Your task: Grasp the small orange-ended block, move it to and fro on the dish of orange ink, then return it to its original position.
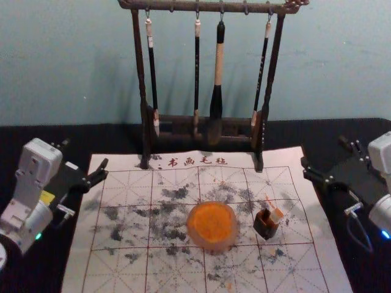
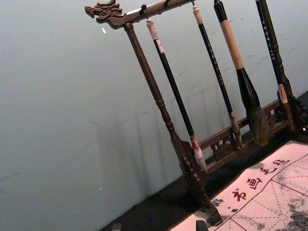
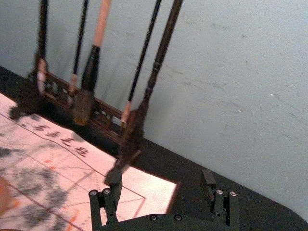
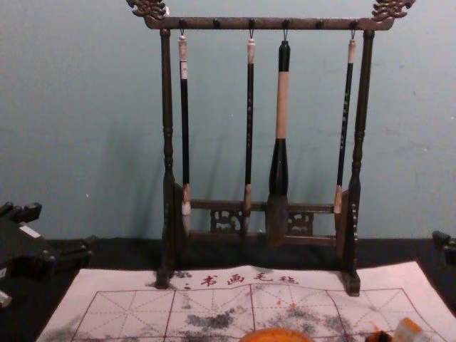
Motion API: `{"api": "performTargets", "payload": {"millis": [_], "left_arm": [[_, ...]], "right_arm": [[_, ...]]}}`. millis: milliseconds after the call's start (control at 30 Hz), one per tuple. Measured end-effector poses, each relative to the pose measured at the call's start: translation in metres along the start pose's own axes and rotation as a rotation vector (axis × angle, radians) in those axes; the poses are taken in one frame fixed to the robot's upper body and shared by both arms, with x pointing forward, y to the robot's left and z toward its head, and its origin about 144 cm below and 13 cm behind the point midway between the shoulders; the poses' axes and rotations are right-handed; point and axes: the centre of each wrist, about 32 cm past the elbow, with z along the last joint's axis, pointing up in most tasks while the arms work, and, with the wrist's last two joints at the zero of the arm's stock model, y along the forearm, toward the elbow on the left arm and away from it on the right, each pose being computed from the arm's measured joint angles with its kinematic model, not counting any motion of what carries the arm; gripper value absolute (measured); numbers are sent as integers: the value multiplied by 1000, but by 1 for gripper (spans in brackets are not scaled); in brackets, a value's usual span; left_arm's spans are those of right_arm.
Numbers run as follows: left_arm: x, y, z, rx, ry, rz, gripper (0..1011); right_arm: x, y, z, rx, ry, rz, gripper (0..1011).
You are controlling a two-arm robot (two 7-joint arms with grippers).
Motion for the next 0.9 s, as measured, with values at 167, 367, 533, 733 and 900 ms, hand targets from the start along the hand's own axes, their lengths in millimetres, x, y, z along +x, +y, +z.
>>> {"api": "performTargets", "payload": {"millis": [167, 367, 533, 733, 900], "left_arm": [[0, 0, 0, 0, 0, 0, 1001], [0, 0, 0, 0, 0, 0, 1001], [0, 0, 0, 0, 0, 0, 1001], [0, 0, 0, 0, 0, 0, 1001], [0, 0, 0, 0, 0, 0, 1001]], "right_arm": [[1, -12, 7, 35, 60, 66, 1002], [-3, -26, 12, 62, 101, 167, 1003], [-8, -34, 12, 61, 122, 242, 1002], [-16, -40, 8, 19, 161, 322, 1002], [-22, -41, 3, -21, 179, 368, 1003]]}}
